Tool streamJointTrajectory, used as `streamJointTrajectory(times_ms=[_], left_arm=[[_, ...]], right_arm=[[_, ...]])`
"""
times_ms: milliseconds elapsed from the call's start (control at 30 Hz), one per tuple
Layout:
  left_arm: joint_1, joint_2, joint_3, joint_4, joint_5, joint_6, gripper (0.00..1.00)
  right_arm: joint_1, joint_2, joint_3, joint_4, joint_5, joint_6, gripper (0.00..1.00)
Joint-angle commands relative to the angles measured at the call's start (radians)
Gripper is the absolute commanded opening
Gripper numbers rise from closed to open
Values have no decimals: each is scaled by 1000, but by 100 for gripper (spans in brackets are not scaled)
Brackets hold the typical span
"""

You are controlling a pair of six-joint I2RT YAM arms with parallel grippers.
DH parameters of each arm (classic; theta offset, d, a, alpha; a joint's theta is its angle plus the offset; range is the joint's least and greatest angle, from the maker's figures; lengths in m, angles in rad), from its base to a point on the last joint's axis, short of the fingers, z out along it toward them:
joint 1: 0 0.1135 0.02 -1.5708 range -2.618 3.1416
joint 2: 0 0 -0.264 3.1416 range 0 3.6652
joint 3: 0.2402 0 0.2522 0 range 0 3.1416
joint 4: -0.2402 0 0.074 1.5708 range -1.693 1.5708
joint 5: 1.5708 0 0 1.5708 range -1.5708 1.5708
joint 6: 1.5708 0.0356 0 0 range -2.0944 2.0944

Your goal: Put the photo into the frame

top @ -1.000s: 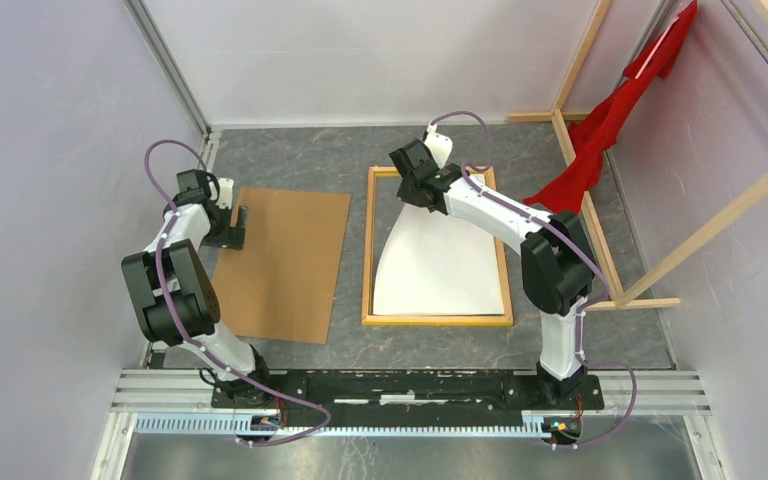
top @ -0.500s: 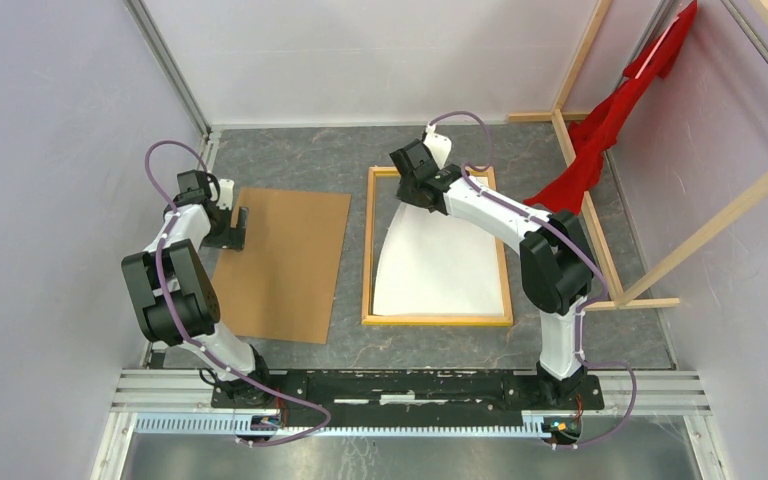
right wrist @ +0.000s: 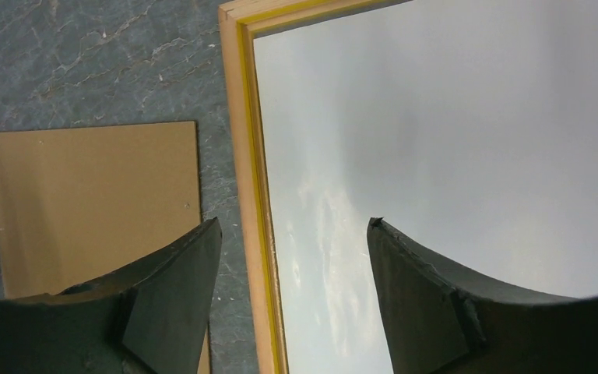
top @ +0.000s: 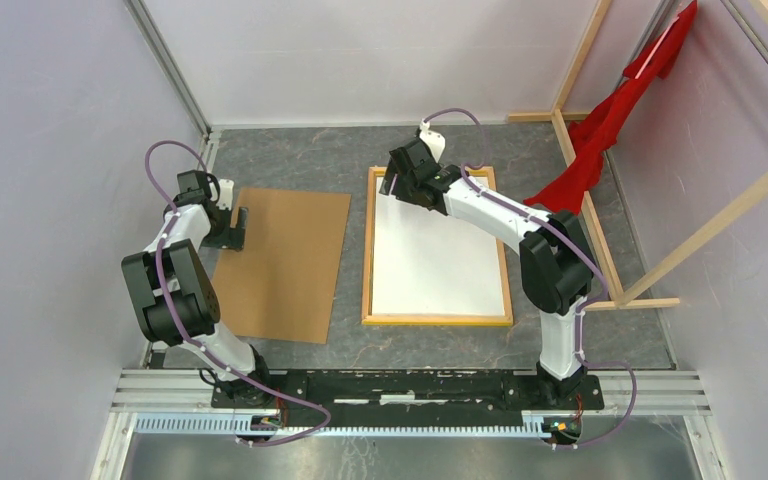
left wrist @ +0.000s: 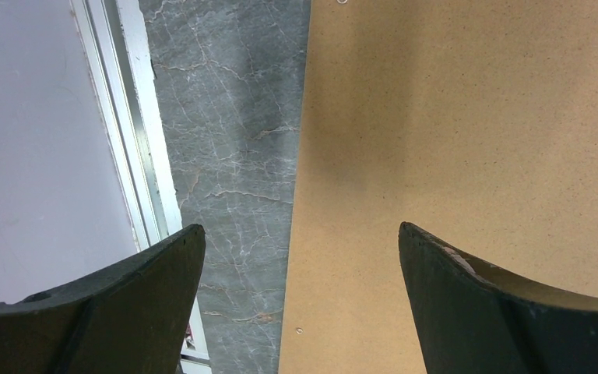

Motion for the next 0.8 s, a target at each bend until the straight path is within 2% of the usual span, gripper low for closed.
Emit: streamJointTrajectory(times_ms=[0,200,367,567,767], left_arm=[[3,-33,-5,32,-15,21,100],[4,-29,0,24,-9,21,100],[7,-23,19,20,-44,31,100],[52,13,81,39,-133,12,100],[59,26,38,141,-232,3,97]], right_arm=[[-2,-10,-7,50,-31,-21,75],[13,-36,-13,66,-43,-47,74],[98,-55,-42,113,-89,-54,76],[245,19,-20,125,-139,-19,77],[316,110,-12,132,-157,10,79]])
